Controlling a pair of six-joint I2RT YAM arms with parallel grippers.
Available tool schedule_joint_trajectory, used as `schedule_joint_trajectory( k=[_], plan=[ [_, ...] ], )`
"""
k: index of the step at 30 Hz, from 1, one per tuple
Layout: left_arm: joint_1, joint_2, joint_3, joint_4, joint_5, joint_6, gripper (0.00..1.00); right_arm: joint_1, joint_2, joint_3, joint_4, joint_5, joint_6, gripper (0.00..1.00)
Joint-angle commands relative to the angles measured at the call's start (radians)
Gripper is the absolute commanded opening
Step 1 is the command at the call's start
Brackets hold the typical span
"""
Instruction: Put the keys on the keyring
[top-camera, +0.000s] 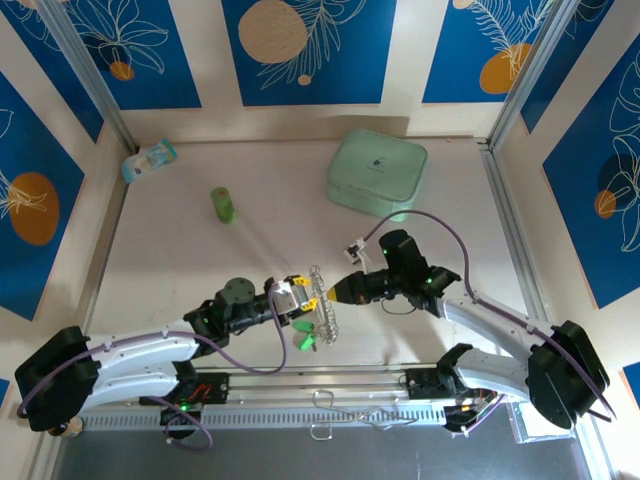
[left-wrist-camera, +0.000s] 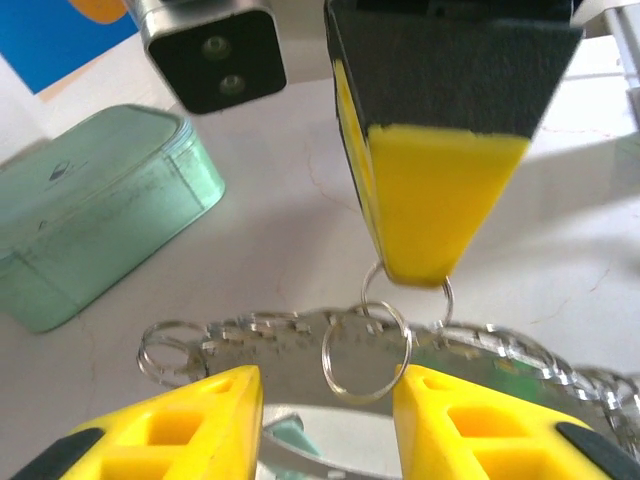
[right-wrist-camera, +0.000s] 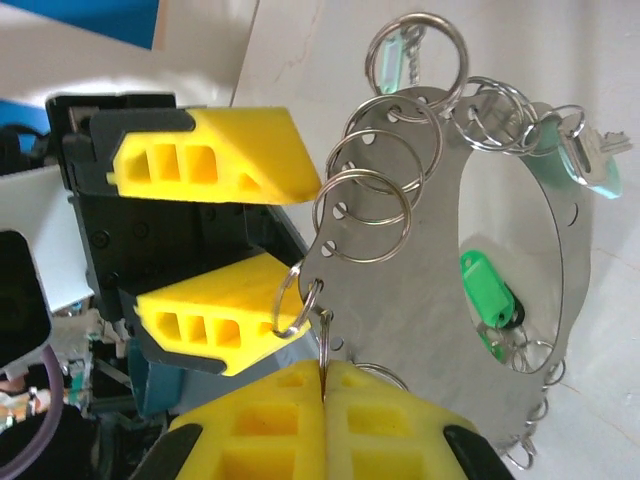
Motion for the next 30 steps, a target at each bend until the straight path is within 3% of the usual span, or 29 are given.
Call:
schedule_joint_trajectory(
  k=[1,6,16,30],
  plan=[
    [0.0,-0.036,0.023,-0.019,-0.08,-0.016,0.4,-0.033,0.013,0.049,-0.082,-0.039,0.054,0.0],
    [0.0,-0.08,0.018,-0.046,-0.128,0.008,0.39,-0.058,0.039,0.109,-0.153,-0.079,0.069,0.0],
    [-0.002,-0.049,0.021,-0.054,0.073,0.099,0.41,-0.047,0.067,0.172,-0.215,-0.073,0.061,0.0],
    [-0.005,-0.023,0.033,0.023,0.034,0.211,0.48,-0.013,0.078,0.22,-0.261,-0.014,0.083,0.0]
  ],
)
